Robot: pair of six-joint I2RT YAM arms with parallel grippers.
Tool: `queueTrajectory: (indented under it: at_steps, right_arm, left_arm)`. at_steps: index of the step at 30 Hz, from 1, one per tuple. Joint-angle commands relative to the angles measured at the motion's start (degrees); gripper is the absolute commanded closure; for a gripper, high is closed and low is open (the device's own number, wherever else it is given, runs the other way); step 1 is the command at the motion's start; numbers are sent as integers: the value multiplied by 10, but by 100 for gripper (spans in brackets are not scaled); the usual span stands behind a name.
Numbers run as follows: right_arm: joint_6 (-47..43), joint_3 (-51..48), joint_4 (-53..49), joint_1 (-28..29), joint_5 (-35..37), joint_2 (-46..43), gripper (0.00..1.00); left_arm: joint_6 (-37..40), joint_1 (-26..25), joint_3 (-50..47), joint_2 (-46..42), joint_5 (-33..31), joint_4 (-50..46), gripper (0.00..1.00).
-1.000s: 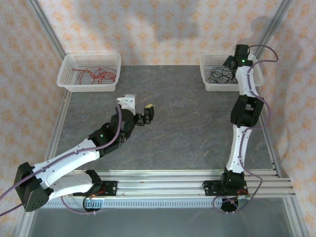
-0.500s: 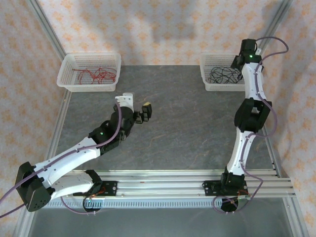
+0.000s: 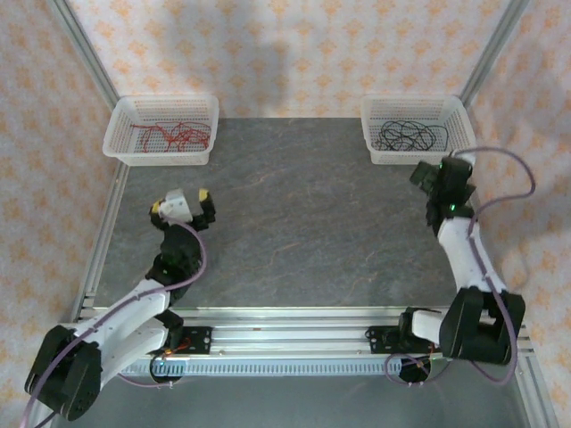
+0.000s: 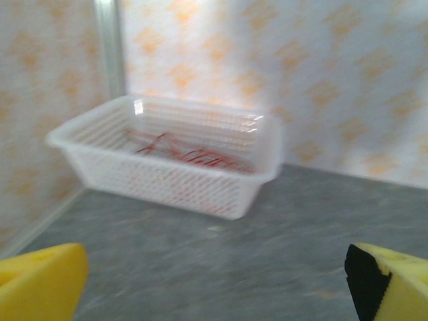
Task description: Untangle the cables
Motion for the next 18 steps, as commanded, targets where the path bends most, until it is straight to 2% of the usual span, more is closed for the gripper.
queueTrajectory:
  at_steps: [1,3,7,9,13,14,15,16,18]
  right_arm:
    - [28,-135,246,4,-39,-39,0]
    - [33,-207,346,8,-18,-45,0]
    - [46,-293,512,11,-5,-12,0]
    - [53,-331,621,17,-13,34,0]
    - [48,-377,783,22,-35,123,0]
    - [41,-371,760,22,-49,116,0]
    - [34,-359,723,24,-56,104,0]
    - [30,-357,731,24,-70,113,0]
    - [-1,-339,722,32,-121,134,0]
  left_arm:
    - [39,55,-46,16,-38,193,1]
    - [24,88,-66,54,-13,222,1]
    - [-11,130,-104,180,31,363,1]
    - [8,135,-115,258,54,488,1]
    - [15,158,-108,372,122,594,0]
    - [12,162,-108,387,150,589,0]
    - [19,162,-103,404,147,610,0]
    - [20,162,-102,409,148,616,0]
    - [6,167,-85,382,148,542,0]
